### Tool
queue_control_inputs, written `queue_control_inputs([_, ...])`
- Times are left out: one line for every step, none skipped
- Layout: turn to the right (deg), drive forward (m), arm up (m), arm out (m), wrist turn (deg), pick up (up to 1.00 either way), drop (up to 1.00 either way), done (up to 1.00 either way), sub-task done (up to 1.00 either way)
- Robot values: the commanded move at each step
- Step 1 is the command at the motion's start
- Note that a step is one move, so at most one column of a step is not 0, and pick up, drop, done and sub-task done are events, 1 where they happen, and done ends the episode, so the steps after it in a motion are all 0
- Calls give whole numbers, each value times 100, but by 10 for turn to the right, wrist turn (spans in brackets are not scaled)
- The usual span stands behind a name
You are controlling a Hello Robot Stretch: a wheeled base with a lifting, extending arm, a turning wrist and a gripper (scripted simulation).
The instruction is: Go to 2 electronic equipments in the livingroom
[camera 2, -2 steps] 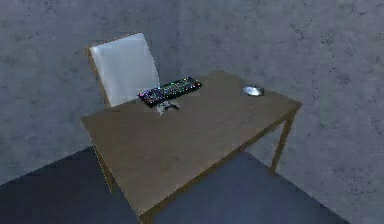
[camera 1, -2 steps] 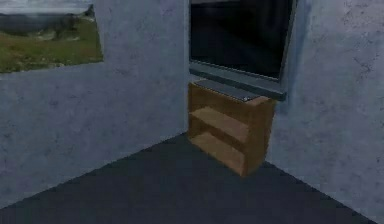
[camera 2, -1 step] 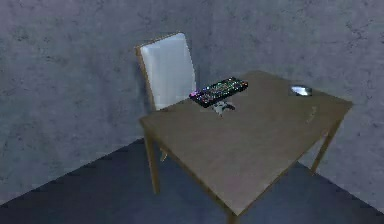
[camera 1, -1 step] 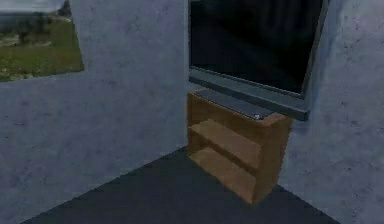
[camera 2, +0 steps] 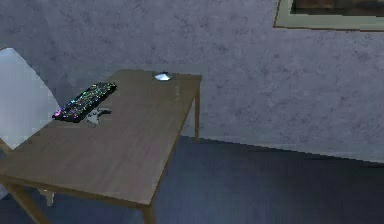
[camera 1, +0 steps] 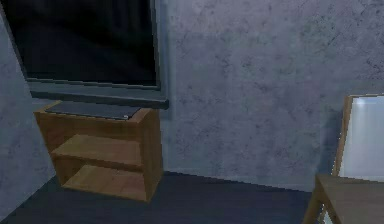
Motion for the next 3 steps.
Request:
queue_control_inputs([30, 0, 0, 0, 0, 0, 0, 0, 0])
queue_control_inputs([0, 75, 0, 0, 0, 0, 0, 0, 0])
queue_control_inputs([-450, 0, 0, 0, 0, 0, 0, 0, 0])
